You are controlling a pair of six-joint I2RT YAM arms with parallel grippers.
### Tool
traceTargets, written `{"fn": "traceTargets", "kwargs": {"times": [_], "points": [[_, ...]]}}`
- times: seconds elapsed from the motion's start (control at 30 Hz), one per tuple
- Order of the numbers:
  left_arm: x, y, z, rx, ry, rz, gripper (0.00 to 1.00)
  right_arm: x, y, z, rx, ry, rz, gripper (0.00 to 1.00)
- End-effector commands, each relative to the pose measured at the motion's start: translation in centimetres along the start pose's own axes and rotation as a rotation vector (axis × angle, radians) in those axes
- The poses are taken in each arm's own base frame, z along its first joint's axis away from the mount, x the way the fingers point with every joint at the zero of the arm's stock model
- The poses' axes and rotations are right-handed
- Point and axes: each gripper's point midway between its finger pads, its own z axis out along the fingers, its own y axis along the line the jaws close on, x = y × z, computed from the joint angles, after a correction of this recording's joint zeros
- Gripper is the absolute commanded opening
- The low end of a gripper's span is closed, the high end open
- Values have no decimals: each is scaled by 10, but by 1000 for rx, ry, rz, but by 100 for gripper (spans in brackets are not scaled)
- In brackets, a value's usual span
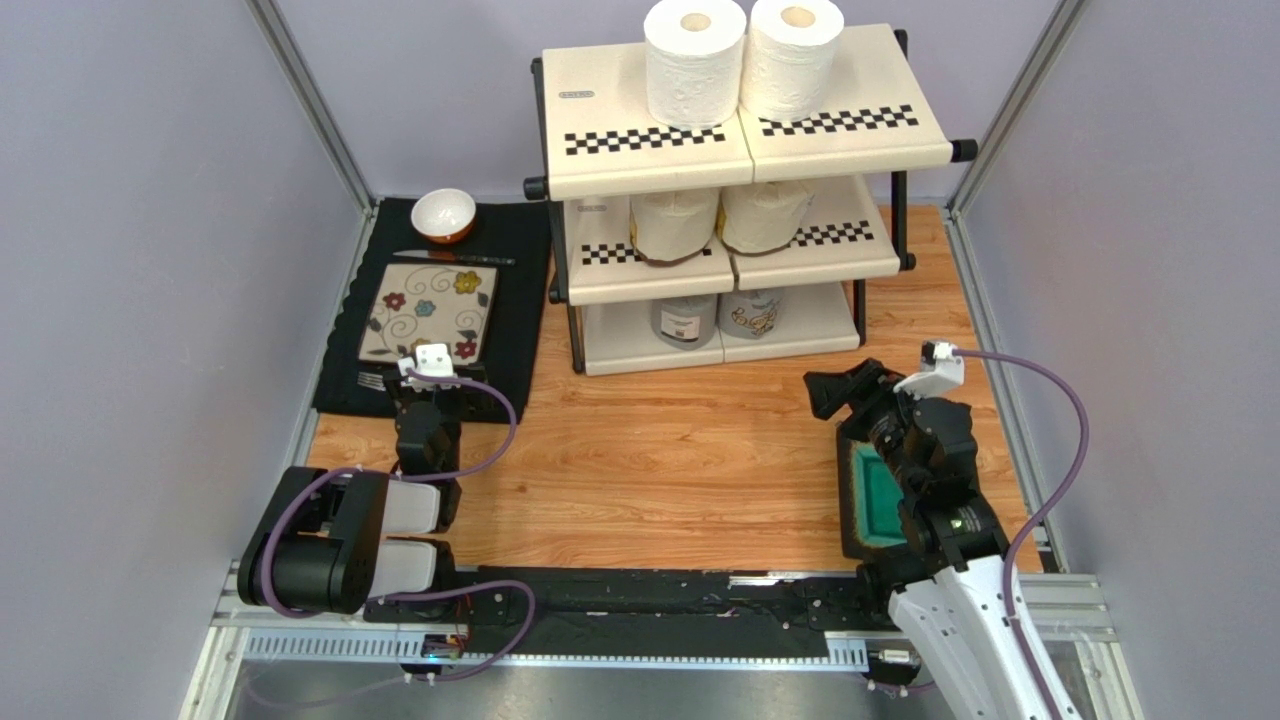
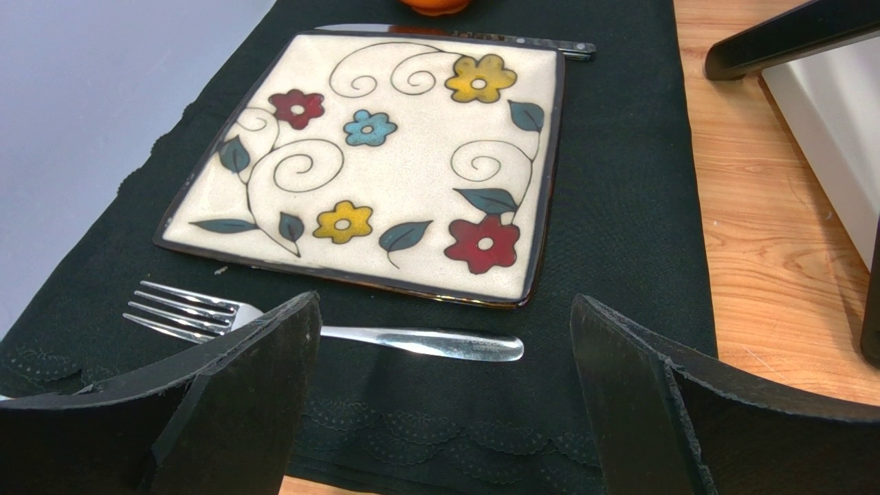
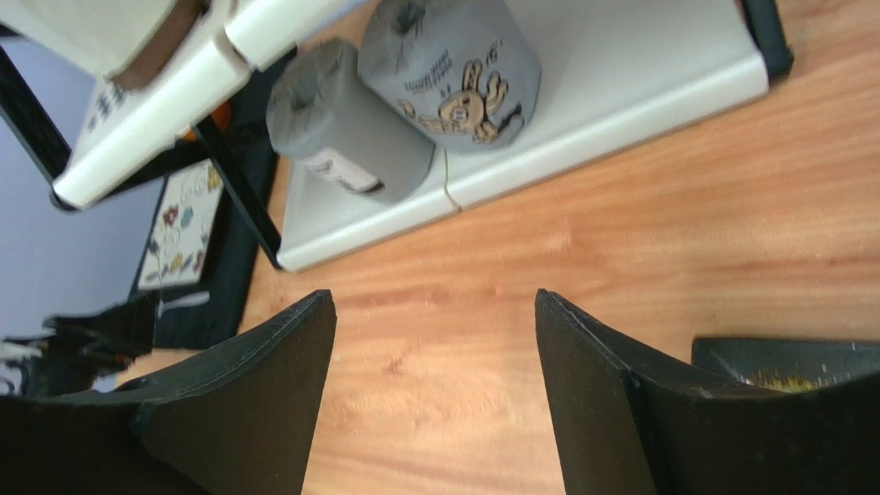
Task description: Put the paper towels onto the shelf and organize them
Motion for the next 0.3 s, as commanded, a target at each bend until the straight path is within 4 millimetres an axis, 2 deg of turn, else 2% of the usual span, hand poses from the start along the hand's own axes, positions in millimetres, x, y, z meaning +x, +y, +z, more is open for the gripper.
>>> {"fn": "traceTargets", "kwargs": {"times": [0.0, 0.13, 0.27], "points": [[78, 14, -63, 7, 198, 55, 99, 27, -1, -25, -18, 146, -55, 74], [77, 13, -62, 8, 196, 54, 99, 36, 1, -31, -50, 154, -28, 74], [78, 14, -63, 7, 198, 55, 99, 36, -1, -31, -33, 134, 25, 74]]}}
